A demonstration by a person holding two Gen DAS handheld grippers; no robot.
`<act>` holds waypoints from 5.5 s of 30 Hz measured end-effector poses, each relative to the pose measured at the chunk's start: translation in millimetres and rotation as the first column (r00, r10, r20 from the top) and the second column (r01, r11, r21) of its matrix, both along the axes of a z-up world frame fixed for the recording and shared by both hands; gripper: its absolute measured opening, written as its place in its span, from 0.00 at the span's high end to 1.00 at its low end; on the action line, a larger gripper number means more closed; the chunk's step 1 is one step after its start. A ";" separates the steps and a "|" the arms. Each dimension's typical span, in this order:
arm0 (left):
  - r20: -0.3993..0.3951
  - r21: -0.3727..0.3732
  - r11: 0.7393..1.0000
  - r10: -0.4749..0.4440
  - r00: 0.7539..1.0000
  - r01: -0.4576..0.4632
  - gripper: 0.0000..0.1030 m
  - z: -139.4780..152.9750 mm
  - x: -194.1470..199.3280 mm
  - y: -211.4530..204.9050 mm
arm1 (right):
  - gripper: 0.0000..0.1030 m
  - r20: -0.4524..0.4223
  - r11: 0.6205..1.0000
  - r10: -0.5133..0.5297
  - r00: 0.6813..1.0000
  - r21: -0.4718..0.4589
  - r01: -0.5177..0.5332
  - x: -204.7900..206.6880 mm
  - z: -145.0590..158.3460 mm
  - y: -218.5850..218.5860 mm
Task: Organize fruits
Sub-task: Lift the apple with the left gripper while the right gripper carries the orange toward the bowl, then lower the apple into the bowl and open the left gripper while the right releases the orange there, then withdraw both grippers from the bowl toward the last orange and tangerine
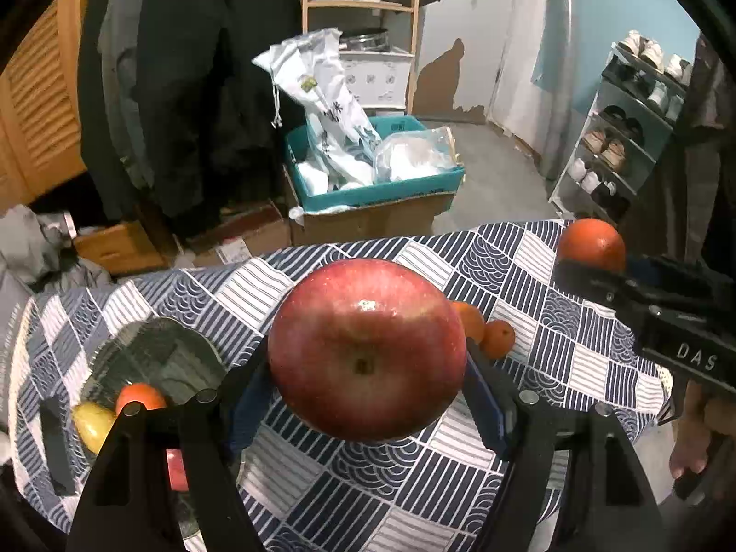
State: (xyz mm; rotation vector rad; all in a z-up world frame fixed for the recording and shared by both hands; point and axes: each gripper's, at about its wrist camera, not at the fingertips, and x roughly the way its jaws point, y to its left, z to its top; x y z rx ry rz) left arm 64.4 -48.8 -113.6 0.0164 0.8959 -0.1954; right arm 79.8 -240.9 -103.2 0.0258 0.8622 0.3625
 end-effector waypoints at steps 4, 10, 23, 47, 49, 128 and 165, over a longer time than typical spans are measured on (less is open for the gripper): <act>0.009 -0.018 1.000 0.005 1.000 -0.005 0.25 6.8 -8.8 8.4 | 0.55 0.040 1.000 0.014 0.999 0.001 -0.014 -9.3 12.6 8.9; 0.031 -0.014 1.000 0.018 0.999 -0.018 0.25 14.3 -20.8 20.5 | 0.55 0.069 0.999 0.039 0.997 -0.010 -0.038 -17.7 25.5 26.3; 0.020 -0.039 0.995 0.090 0.996 -0.089 0.25 15.1 -25.1 61.6 | 0.55 0.077 0.993 0.114 0.991 -0.012 -0.113 -20.2 29.7 68.0; -0.089 -0.062 0.961 0.263 0.961 -0.269 0.25 -30.3 -13.5 158.4 | 0.55 -0.026 0.972 0.235 0.972 0.001 -0.235 17.9 -5.4 165.1; -0.106 -0.059 0.957 0.277 0.955 -0.284 0.25 -36.8 -12.1 165.5 | 0.55 -0.042 0.969 0.247 0.968 0.009 -0.247 21.7 -10.6 173.7; -0.121 -0.026 0.950 0.305 0.945 -0.310 0.24 -26.9 -22.3 175.0 | 0.37 -0.055 0.979 0.179 0.982 -0.087 -0.183 15.7 -16.7 172.9; 0.015 -0.034 0.996 0.078 0.997 -0.077 0.20 34.6 -23.1 51.4 | 0.37 0.114 0.996 0.011 0.993 -0.088 -0.001 -36.9 45.5 27.2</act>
